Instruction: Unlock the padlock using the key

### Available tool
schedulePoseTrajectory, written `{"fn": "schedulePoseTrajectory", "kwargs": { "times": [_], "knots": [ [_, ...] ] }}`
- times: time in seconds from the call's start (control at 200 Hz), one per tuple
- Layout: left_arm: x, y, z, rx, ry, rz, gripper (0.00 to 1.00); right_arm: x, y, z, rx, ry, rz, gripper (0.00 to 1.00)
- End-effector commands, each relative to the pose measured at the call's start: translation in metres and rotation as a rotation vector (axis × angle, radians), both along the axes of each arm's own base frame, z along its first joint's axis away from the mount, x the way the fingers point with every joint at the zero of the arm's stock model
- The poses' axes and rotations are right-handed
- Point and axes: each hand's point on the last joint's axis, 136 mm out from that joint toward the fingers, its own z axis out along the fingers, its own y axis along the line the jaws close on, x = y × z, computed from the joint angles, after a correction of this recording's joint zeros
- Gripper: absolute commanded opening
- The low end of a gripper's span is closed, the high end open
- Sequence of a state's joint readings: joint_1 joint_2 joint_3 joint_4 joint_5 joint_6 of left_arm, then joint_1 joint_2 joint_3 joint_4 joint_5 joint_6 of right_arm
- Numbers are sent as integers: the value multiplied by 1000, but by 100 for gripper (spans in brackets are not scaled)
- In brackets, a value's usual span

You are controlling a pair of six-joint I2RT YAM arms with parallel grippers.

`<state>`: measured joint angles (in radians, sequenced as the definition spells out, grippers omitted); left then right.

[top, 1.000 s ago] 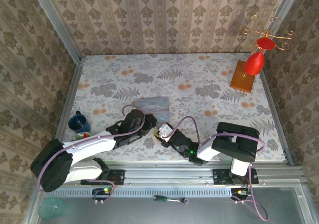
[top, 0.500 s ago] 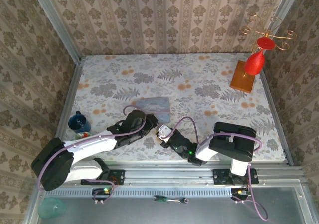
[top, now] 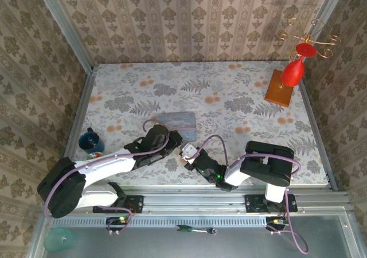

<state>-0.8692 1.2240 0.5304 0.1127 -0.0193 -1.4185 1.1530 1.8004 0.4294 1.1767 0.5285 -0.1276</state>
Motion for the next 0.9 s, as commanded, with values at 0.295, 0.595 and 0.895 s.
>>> {"fn": "schedulePoseTrajectory", "kwargs": {
  "times": [0.295, 0.595, 0.895],
  "knots": [
    [4, -7, 12, -6, -47, -44, 2, -13, 12, 11, 238, 224, 21, 10],
    [6, -8, 16, -22, -67, -44, 0, -10, 5, 16, 531, 464, 60, 26],
    [5, -7, 19, -41, -77, -41, 0, -4, 2, 21, 663, 581, 104, 16]
  ]
}}
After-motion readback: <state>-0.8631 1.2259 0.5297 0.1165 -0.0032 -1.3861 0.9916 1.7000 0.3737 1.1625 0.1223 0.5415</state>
